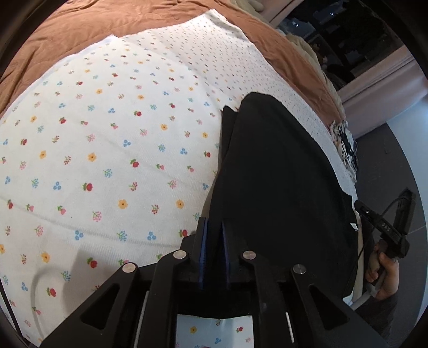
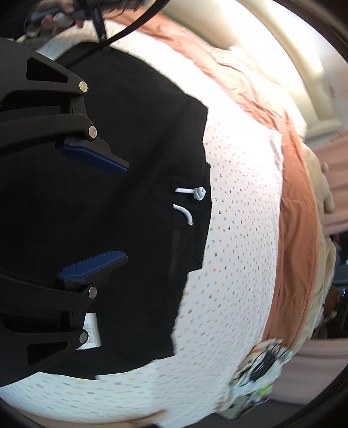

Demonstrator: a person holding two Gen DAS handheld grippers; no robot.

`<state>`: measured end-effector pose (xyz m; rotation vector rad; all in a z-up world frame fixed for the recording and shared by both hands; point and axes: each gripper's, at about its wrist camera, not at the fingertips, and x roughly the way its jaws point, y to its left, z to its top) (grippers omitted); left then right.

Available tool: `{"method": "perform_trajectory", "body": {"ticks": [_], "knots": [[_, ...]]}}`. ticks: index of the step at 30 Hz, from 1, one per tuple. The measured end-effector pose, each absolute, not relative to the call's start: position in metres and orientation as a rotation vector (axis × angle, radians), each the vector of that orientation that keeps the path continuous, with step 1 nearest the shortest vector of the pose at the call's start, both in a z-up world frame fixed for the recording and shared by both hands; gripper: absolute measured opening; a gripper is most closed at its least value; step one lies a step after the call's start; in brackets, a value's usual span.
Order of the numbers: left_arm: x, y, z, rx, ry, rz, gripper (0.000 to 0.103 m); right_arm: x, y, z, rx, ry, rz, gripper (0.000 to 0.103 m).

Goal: Fold large clothes

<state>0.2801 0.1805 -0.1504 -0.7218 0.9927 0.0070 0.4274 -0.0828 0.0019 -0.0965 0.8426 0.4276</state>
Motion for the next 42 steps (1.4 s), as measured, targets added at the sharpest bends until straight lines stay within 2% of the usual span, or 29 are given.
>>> {"method": "perform_trajectory", "body": {"ticks": [7, 8, 10, 11, 12, 23, 25, 27, 29, 37, 42], "knots": [[0.278, 0.182, -0.150, -0.777, 0.961, 0.031, 0.014, 0.477, -0.046, -0.013, -0.272, 0.866, 0.462, 0.059], [0.278, 0.182, -0.150, -0.781, 0.957, 0.034, 0.017, 0.482, -0.043, -0.015, -0.286, 0.869, 0.467, 0.059], [0.278, 0.183, -0.149, -0.794, 0.943, 0.034, 0.046, 0.494, -0.036, -0.020, -0.327, 0.875, 0.480, 0.059], [0.278, 0.183, -0.148, -0.798, 0.936, 0.032, 0.087, 0.499, -0.032, -0.023, -0.344, 0.877, 0.489, 0.059], [0.278, 0.182, -0.146, -0.801, 0.921, 0.028, 0.103, 0.506, -0.031, -0.027, -0.357, 0.881, 0.497, 0.059], [0.289, 0.182, -0.142, -0.757, 0.904, 0.075, 0.103, 0.540, -0.017, -0.052, -0.409, 0.925, 0.639, 0.058], [0.290, 0.184, -0.145, -0.766, 0.907, 0.074, 0.103, 0.543, -0.017, -0.054, -0.392, 0.929, 0.693, 0.043], [0.290, 0.185, -0.147, -0.778, 0.911, 0.078, 0.103, 0.545, -0.019, -0.052, -0.374, 0.929, 0.730, 0.016], [0.289, 0.186, -0.147, -0.779, 0.914, 0.088, 0.103, 0.542, -0.020, -0.046, -0.385, 0.893, 0.719, 0.007], [0.279, 0.190, -0.140, -0.781, 0.894, 0.088, 0.103, 0.539, -0.026, -0.015, -0.364, 0.766, 0.620, 0.005], [0.268, 0.193, -0.142, -0.811, 0.893, 0.087, 0.103, 0.547, -0.004, -0.042, -0.416, 0.827, 0.523, 0.006]]}}
